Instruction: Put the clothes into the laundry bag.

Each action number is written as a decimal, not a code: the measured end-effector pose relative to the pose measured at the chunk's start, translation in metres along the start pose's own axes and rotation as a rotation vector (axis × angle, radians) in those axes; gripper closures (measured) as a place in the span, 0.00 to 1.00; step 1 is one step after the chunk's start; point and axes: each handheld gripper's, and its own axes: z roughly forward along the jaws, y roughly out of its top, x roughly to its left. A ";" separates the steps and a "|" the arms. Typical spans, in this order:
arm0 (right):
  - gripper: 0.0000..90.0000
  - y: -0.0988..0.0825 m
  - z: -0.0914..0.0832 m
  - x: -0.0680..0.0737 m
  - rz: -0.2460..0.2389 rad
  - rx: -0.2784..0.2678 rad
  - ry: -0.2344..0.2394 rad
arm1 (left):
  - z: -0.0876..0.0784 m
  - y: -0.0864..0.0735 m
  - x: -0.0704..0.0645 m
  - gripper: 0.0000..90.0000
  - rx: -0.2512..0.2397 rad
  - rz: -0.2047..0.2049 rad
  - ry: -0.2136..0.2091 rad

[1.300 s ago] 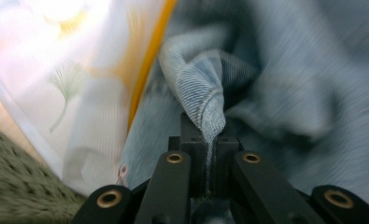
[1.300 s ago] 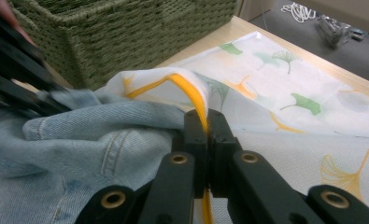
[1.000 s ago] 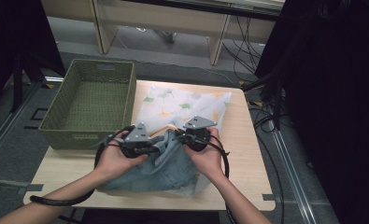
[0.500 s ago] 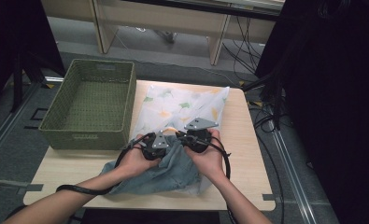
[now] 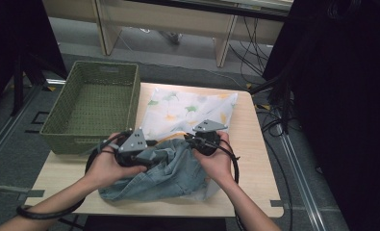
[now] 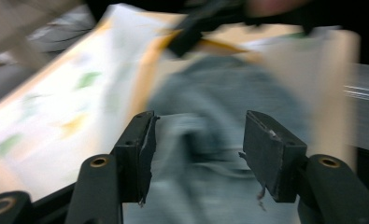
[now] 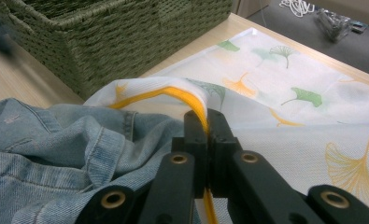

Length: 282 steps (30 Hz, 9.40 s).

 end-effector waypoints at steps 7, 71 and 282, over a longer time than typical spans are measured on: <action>1.00 0.000 -0.001 0.002 0.020 0.007 -0.003 | 0.054 -0.029 -0.042 0.34 0.228 0.193 -0.139; 1.00 0.010 -0.005 0.006 0.020 -0.045 0.033 | 0.084 0.006 0.014 0.90 0.102 0.021 0.151; 1.00 0.047 -0.021 0.028 -0.043 -0.147 0.070 | -0.052 0.030 0.021 0.96 -0.123 -0.045 0.261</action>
